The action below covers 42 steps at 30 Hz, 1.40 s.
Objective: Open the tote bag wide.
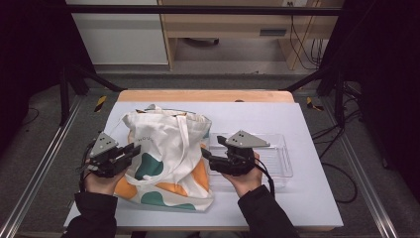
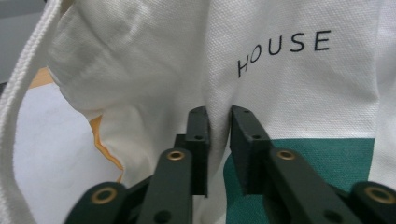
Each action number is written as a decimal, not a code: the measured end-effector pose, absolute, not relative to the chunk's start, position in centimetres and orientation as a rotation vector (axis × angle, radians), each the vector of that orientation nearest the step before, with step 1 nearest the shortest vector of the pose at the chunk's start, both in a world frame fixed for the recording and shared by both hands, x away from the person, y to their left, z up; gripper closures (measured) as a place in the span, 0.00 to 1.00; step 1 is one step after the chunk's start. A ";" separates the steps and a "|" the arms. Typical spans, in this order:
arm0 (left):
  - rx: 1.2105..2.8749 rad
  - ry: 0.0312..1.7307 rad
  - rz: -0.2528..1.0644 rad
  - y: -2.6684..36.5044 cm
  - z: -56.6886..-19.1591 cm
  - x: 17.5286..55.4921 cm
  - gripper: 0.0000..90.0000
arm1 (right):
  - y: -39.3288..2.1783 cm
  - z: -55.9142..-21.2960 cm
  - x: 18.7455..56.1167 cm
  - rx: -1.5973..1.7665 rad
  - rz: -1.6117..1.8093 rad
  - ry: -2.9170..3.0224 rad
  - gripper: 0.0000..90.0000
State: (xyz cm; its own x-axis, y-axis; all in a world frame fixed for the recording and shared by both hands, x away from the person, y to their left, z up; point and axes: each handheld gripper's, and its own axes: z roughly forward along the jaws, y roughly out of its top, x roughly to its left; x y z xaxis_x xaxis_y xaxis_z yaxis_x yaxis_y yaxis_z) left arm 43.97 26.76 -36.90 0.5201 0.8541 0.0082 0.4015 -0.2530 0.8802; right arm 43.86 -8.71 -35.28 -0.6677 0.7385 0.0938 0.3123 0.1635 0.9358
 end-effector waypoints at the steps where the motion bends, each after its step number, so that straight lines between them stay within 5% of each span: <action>1: 1.861 1.036 0.626 26.8 -36.9 44.0 0.90 | -8.6 -35.2 43.8 0.997 1.514 2.064 0.38; 17: 1.853 1.031 0.618 26.9 -37.1 42.9 0.97 | -3.3 -33.8 44.2 0.919 1.603 2.117 0.40; 21: 1.861 1.026 0.621 27.1 -37.2 42.5 0.97 | -2.0 -34.2 44.6 0.918 1.596 2.154 0.52; 27: 1.843 1.041 0.605 27.3 -37.1 42.6 0.90 | -1.9 -34.6 44.7 0.933 1.588 2.150 0.93; 30: 1.807 1.033 0.600 27.2 -36.6 42.6 0.75 | -2.1 -34.7 44.6 0.913 1.583 2.161 0.95; 34: 1.764 1.024 0.597 27.0 -35.9 42.7 0.67 | -2.0 -34.8 44.2 0.889 1.579 2.178 0.95; 42: 1.784 1.029 0.561 27.0 -36.2 43.0 0.92 | -2.2 -35.5 43.5 0.872 1.585 2.215 0.95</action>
State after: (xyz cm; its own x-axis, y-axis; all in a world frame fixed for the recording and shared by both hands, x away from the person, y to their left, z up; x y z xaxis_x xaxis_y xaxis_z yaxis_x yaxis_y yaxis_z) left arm 43.02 26.97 -36.21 0.5376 0.8402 -0.0706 0.3964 -0.1779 0.9007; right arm 43.52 -2.23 -35.48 -0.7785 0.6169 0.1158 0.3087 0.2157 0.9264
